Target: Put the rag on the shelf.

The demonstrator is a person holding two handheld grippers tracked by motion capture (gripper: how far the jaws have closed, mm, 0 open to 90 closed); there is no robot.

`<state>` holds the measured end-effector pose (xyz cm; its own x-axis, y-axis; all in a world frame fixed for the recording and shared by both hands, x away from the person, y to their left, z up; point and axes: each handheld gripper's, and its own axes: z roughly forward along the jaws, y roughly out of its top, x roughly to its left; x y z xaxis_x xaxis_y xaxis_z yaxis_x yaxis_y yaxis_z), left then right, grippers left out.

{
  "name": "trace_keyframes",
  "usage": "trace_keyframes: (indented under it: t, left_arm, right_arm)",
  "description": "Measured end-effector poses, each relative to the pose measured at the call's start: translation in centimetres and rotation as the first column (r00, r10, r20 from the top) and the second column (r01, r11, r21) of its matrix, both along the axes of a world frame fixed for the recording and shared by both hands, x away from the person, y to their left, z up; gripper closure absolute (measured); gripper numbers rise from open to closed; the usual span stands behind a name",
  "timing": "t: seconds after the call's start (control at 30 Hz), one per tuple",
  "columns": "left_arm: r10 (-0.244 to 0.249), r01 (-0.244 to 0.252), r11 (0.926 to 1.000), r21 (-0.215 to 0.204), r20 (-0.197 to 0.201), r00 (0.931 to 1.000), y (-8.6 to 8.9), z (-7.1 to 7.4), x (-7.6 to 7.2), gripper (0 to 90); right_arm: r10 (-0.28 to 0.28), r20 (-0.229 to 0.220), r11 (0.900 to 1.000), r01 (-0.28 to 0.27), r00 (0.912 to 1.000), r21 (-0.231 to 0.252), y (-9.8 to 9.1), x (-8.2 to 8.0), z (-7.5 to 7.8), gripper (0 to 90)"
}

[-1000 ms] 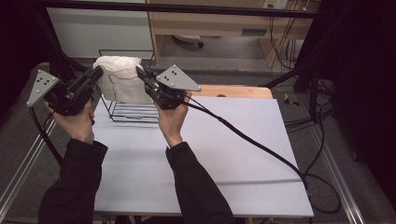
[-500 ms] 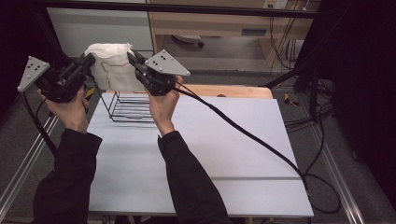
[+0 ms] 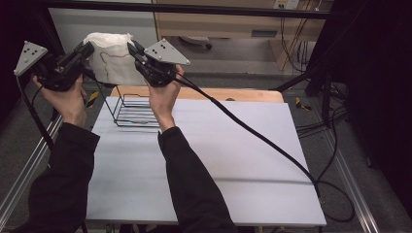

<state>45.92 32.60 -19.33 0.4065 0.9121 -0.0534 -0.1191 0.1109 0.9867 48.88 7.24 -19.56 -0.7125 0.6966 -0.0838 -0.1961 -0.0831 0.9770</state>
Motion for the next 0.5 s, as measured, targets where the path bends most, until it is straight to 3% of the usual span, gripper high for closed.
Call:
trace_keyframes:
  t: [0.3,0.5]
  left_arm:
    - [0.0,0.0,0.9999,0.014,-0.016,0.9999,-0.7,0.7,2.3,83.7]
    - [0.007,-0.006,0.9997,0.026,-0.04,0.9992,-1.0,0.6,3.9,83.7]
  right_arm:
    - [-0.016,-0.009,0.9998,0.017,0.9998,0.014,-0.4,2.1,0.3,83.9]
    - [-0.031,-0.04,0.9993,0.032,0.9987,0.017,-0.5,3.7,0.2,83.9]
